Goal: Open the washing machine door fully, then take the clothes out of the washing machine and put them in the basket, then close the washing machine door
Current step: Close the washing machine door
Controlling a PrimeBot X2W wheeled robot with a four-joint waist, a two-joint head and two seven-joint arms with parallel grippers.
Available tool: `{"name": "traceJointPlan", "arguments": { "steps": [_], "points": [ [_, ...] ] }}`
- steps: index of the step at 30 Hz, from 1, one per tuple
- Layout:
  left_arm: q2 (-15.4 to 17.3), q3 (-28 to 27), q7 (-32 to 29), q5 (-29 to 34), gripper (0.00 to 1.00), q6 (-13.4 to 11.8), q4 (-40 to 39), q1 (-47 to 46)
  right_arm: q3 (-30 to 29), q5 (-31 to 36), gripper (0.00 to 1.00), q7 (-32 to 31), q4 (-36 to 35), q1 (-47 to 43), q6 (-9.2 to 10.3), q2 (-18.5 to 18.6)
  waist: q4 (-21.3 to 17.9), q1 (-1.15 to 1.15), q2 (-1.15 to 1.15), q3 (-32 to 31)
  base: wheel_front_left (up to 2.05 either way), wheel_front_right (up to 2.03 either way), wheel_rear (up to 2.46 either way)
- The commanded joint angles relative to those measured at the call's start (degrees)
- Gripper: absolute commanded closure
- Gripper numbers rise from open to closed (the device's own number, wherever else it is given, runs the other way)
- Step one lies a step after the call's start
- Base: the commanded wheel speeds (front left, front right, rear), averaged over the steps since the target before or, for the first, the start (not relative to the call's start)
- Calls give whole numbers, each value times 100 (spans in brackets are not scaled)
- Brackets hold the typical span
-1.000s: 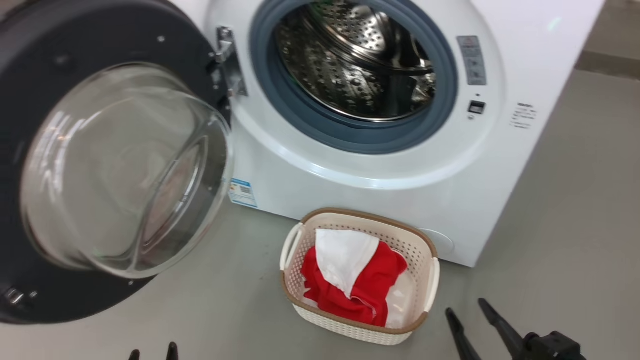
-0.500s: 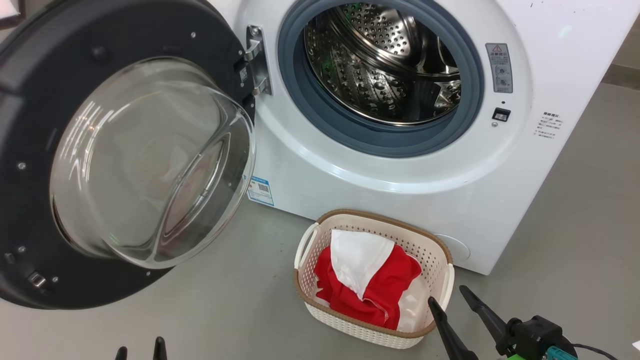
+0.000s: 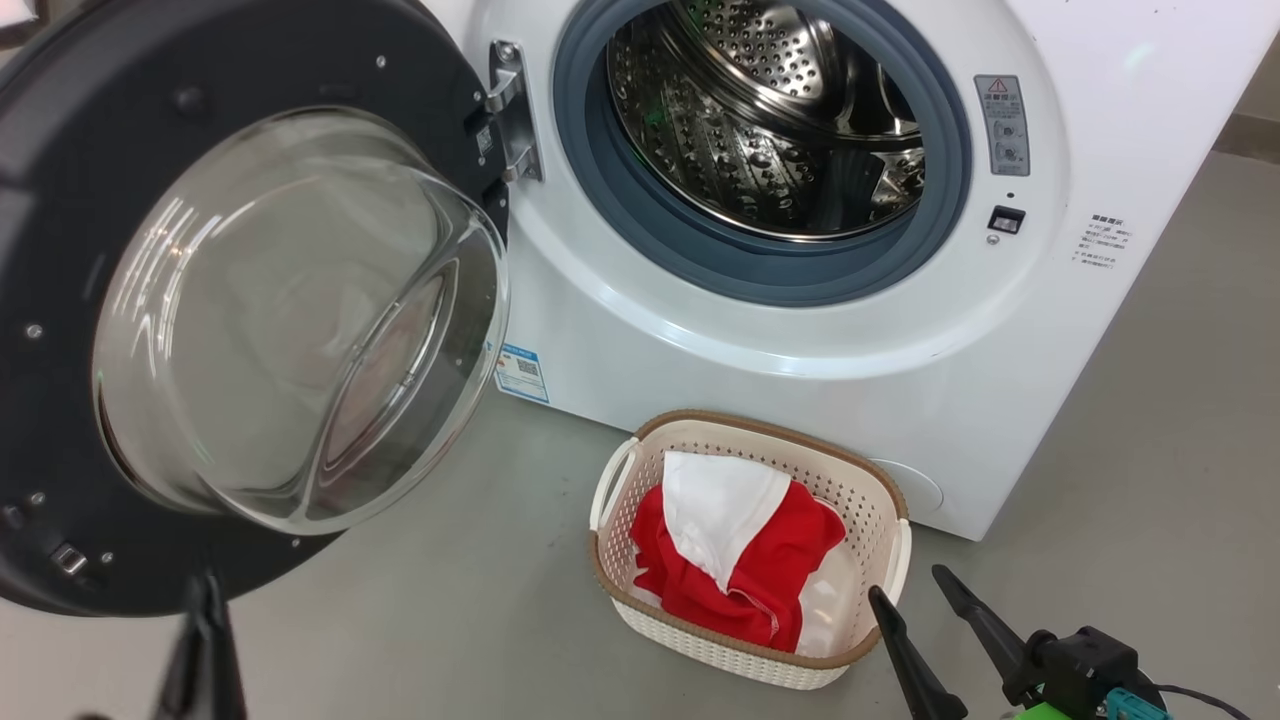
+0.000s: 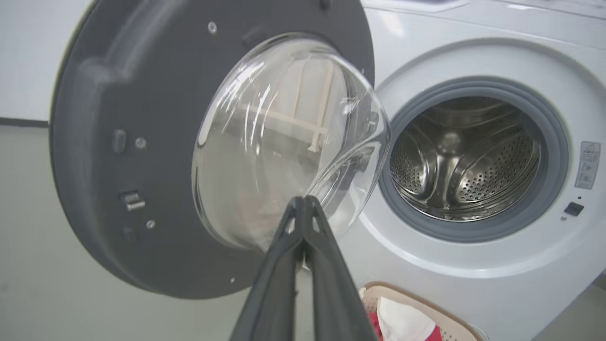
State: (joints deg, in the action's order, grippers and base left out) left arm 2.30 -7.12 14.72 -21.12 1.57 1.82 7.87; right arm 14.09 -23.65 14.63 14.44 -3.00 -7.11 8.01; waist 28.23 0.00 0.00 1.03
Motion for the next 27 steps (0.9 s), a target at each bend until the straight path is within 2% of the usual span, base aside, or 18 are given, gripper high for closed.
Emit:
{"name": "traceJointPlan", "arguments": {
  "steps": [1,7,12,13,16,18,21,24,27],
  "points": [
    [58,-240,28,113,100,52,-244,-342,94,7,0,37,-130,116,-37,25,-1,0,0,8,0,0,0],
    [126,-1045,28,637,100,388,-1054,-1239,-67,48,0,37,-167,20,-37,-34,-13,0,0,69,0,0,0],
    [639,-1808,28,429,100,542,-1215,-2280,-252,96,0,37,-219,-55,-37,-73,-9,0,0,152,0,0,0],
    [930,-2073,28,187,100,569,-1008,-2709,-314,112,0,37,-235,-70,-37,-96,-6,0,0,179,0,0,0],
    [1439,-2354,28,-88,100,585,-540,-3230,-370,142,0,37,-268,-70,-37,-126,-17,0,0,246,0,0,0],
    [1696,-2486,28,-309,100,588,-114,-3492,-400,157,0,37,-286,-52,-37,-139,-26,0,0,299,0,0,0],
    [1996,-2666,-106,-964,100,590,815,-3874,-443,175,0,37,-301,-32,-37,-158,-17,0,0,360,0,0,0],
    [2280,-2844,-786,-1765,100,591,1833,-4245,-459,189,0,37,-303,-2,-37,-170,-19,0,0,421,0,0,0],
    [2570,-2854,-1722,-2362,100,591,2726,-4480,-471,193,0,37,-294,27,-37,-175,-14,0,0,451,0,0,0]
  ]
}}
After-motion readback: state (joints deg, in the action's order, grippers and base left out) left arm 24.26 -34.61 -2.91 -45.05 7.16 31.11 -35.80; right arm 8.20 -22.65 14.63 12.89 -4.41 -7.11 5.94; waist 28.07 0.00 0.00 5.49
